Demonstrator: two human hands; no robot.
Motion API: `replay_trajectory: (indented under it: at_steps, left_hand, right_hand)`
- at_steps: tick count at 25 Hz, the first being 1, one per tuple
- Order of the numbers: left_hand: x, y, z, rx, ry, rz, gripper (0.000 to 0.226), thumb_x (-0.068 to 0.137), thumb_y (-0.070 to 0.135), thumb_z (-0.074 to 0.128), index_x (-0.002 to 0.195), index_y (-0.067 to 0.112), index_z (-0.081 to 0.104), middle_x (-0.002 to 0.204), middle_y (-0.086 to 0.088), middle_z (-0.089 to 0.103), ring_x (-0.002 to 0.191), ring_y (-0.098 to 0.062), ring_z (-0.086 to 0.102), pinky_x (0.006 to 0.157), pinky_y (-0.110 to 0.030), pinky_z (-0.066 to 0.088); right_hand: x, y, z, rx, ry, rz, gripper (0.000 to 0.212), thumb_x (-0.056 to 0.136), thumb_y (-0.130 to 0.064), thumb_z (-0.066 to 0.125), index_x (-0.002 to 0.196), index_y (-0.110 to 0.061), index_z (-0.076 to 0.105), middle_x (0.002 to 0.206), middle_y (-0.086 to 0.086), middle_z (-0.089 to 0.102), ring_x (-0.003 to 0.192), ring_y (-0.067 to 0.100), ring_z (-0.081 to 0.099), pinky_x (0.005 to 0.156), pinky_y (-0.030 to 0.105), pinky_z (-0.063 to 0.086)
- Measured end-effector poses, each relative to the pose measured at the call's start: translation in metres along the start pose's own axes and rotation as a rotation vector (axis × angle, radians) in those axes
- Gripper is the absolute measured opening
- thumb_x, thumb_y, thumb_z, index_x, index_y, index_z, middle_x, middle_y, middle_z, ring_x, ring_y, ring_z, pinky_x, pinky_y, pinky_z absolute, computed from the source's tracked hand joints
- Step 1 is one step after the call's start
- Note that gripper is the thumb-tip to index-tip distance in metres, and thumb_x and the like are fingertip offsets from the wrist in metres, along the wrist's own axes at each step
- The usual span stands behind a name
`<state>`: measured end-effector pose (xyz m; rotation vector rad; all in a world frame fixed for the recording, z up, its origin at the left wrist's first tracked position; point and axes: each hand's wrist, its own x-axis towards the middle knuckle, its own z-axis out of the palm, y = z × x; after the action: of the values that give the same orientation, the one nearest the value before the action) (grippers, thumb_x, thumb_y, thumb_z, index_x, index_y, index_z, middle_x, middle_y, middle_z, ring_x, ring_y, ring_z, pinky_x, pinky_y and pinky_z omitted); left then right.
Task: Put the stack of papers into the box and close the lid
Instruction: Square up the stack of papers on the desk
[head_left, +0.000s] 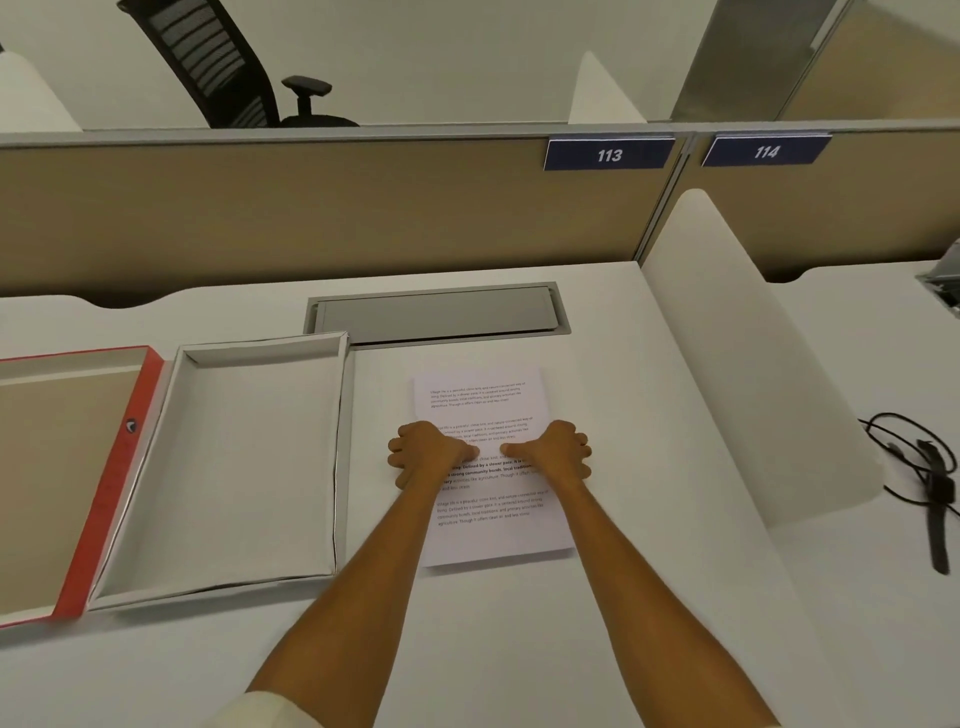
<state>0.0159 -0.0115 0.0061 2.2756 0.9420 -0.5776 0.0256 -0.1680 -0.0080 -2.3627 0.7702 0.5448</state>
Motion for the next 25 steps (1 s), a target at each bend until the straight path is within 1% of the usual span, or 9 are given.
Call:
replay_trajectory:
  at_steps: [5,9,12,14,16,20,23,25]
  left_hand:
    - [0.001,0.0,-0.006,-0.062,-0.013,-0.04,0.097,0.061,0.044,0.088,0.134,0.003,0.038,0.137,-0.018,0.046,0.127,-0.033,0.048,0.104,-0.044,0.042]
    - [0.002,0.0,-0.006,-0.089,-0.037,-0.035,0.088,0.062,0.041,0.088,0.13,0.006,0.044,0.136,-0.017,0.049,0.127,-0.033,0.047,0.105,-0.045,0.041]
    - [0.001,-0.002,-0.004,-0.078,-0.028,-0.05,0.086,0.062,0.044,0.088,0.127,0.008,0.047,0.135,-0.017,0.046,0.126,-0.032,0.044,0.102,-0.043,0.041]
    - [0.0,-0.001,-0.002,-0.082,-0.006,-0.049,0.088,0.06,0.044,0.088,0.128,0.008,0.044,0.134,-0.017,0.045,0.126,-0.032,0.044,0.101,-0.043,0.042]
    - [-0.001,0.0,0.0,-0.087,0.013,-0.028,0.091,0.061,0.043,0.088,0.13,0.006,0.041,0.134,-0.017,0.046,0.124,-0.032,0.048,0.1,-0.043,0.045]
    - [0.003,-0.003,0.001,-0.229,-0.001,0.021,0.093,0.058,0.035,0.092,0.126,0.005,0.036,0.125,-0.015,0.057,0.111,-0.031,0.061,0.093,-0.042,0.053]
    - [0.006,-0.011,0.005,-0.249,-0.003,0.07,0.086,0.059,0.035,0.091,0.124,0.004,0.045,0.122,-0.013,0.058,0.11,-0.031,0.063,0.092,-0.042,0.054]
    - [0.009,-0.018,0.007,-0.307,-0.029,0.094,0.076,0.064,0.029,0.089,0.122,0.002,0.05,0.123,-0.014,0.062,0.109,-0.032,0.065,0.09,-0.041,0.056]
  right_hand:
    - [0.004,-0.005,-0.008,0.003,-0.068,0.01,0.093,0.058,-0.049,0.088,0.13,-0.01,0.045,0.136,0.016,0.046,0.128,0.035,0.044,0.1,0.049,0.042]
    - [0.002,-0.006,-0.008,0.029,-0.069,0.0,0.088,0.059,-0.047,0.088,0.128,-0.01,0.047,0.136,0.016,0.045,0.127,0.034,0.044,0.101,0.048,0.041]
    - [0.0,-0.003,-0.004,0.086,-0.068,-0.089,0.082,0.059,-0.041,0.091,0.121,-0.003,0.054,0.129,0.016,0.057,0.118,0.032,0.056,0.094,0.042,0.05]
    - [-0.003,-0.003,-0.003,0.123,-0.052,-0.115,0.084,0.057,-0.037,0.092,0.121,0.0,0.052,0.127,0.016,0.057,0.116,0.032,0.059,0.093,0.041,0.053]
    - [-0.006,-0.005,-0.003,0.112,-0.035,-0.112,0.087,0.057,-0.038,0.092,0.123,0.0,0.051,0.127,0.016,0.056,0.118,0.033,0.058,0.095,0.042,0.052]
    - [-0.005,-0.004,-0.005,0.092,-0.026,-0.089,0.077,0.058,-0.038,0.091,0.117,-0.002,0.058,0.123,0.016,0.063,0.114,0.034,0.06,0.094,0.043,0.052]
    - [0.0,-0.002,-0.01,0.176,-0.061,-0.062,0.07,0.06,-0.029,0.092,0.114,0.001,0.059,0.121,0.018,0.064,0.111,0.035,0.062,0.095,0.045,0.053]
    - [0.0,-0.003,-0.011,0.202,-0.068,-0.063,0.065,0.062,-0.023,0.091,0.113,0.002,0.059,0.12,0.019,0.065,0.11,0.035,0.063,0.094,0.046,0.054]
